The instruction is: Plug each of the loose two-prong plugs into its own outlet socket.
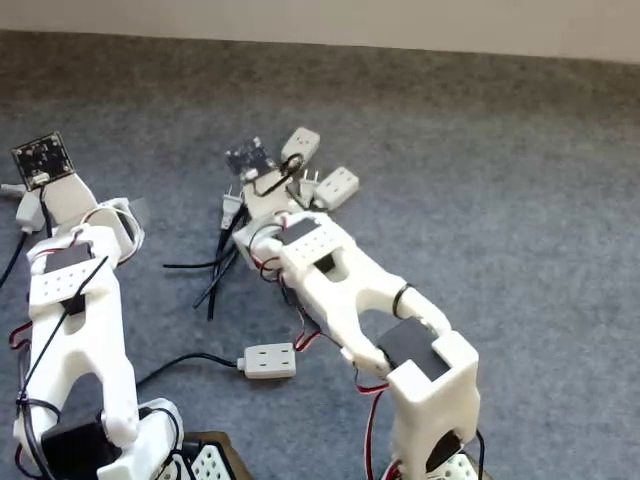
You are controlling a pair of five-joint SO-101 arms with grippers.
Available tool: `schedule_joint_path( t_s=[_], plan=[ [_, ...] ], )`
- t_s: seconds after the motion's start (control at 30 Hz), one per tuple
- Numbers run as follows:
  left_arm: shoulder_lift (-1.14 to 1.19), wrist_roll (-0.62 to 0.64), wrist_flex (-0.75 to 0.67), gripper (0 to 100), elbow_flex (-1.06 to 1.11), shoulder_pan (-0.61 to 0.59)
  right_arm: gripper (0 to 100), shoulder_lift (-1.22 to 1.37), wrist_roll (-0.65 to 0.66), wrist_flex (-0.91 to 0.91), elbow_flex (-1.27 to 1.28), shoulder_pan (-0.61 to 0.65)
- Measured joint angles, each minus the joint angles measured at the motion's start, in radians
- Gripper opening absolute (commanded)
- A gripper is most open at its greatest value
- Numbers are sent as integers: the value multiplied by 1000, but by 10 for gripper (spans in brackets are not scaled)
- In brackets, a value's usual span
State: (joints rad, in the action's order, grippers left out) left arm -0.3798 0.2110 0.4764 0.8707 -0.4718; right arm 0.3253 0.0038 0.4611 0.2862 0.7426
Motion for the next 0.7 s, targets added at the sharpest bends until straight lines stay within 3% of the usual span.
schedule_joint_path(
  t_s=[0.2, 0.57, 0.7],
  plan=[
    [0, 0, 0, 284, 0, 0, 271, 37, 18, -23, 6, -6],
    [0, 0, 0, 284, 3, 0, 265, 71, 26, 124, -66, -89],
    [0, 0, 0, 284, 5, 0, 132, 71, 2, 180, -91, -91]
  ],
)
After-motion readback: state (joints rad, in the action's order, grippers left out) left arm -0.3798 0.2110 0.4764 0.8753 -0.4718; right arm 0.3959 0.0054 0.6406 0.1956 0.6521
